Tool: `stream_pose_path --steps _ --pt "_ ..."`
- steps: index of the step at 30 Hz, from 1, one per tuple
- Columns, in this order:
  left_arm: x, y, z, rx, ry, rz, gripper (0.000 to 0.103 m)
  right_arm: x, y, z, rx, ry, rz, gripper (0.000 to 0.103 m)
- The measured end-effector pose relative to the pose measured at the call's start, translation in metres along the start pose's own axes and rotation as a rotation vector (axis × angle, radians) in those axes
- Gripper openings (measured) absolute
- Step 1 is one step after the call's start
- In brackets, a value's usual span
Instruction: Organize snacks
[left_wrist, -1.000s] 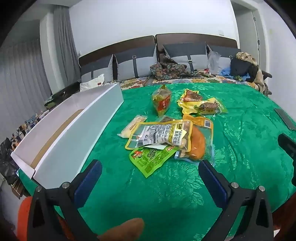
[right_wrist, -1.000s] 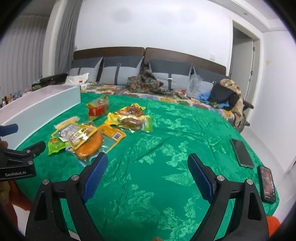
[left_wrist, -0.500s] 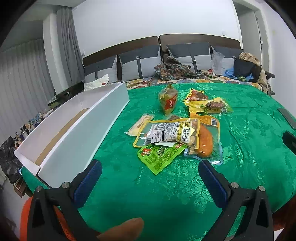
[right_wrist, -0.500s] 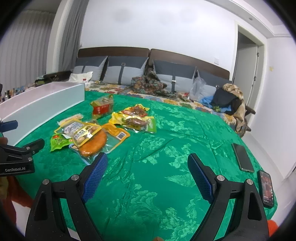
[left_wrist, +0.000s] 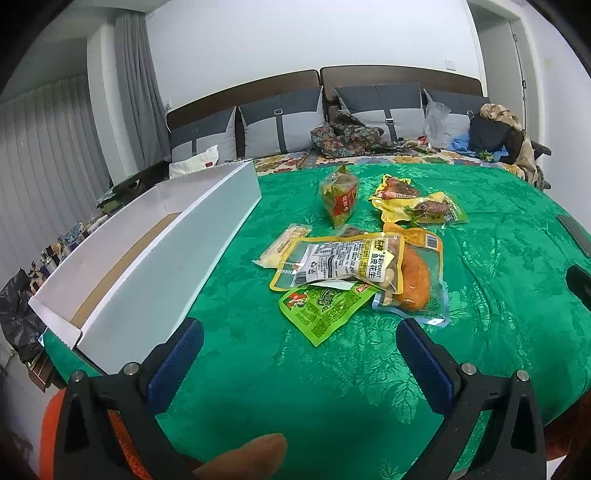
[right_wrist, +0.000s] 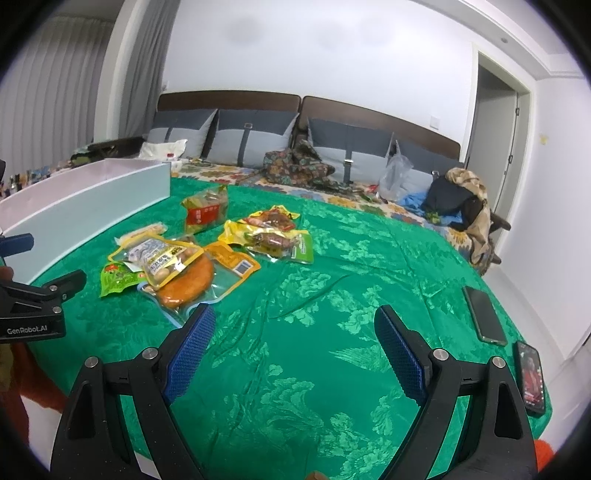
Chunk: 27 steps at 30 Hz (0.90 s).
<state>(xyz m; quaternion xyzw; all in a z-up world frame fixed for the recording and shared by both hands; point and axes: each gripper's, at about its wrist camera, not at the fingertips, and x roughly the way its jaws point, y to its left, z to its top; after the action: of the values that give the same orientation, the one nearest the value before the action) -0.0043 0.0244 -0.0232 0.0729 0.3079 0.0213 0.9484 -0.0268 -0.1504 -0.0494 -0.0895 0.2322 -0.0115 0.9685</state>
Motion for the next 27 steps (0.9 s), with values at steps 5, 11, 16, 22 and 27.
stream_pose_path --steps 5,11,16,22,27 --pt "0.0018 0.0025 -0.0001 -0.005 0.008 0.008 0.103 0.0017 0.0029 -0.0014 -0.008 0.006 0.005 0.090" --pt "0.0024 0.0026 -0.0003 0.003 0.012 0.013 0.103 0.0025 0.0044 -0.0021 -0.009 0.008 0.007 0.090" --pt "0.0022 0.0045 0.0007 -0.001 0.006 0.015 0.103 0.0037 0.0058 -0.0017 -0.008 0.007 0.013 0.090" --pt "0.0022 0.0040 0.0004 0.006 0.006 0.017 0.103 0.0020 0.0053 -0.0009 -0.011 0.001 0.016 0.090" --pt "0.0027 0.0055 0.0004 0.000 0.006 0.017 0.103 0.0026 0.0053 -0.0010 -0.011 0.006 0.017 0.090"
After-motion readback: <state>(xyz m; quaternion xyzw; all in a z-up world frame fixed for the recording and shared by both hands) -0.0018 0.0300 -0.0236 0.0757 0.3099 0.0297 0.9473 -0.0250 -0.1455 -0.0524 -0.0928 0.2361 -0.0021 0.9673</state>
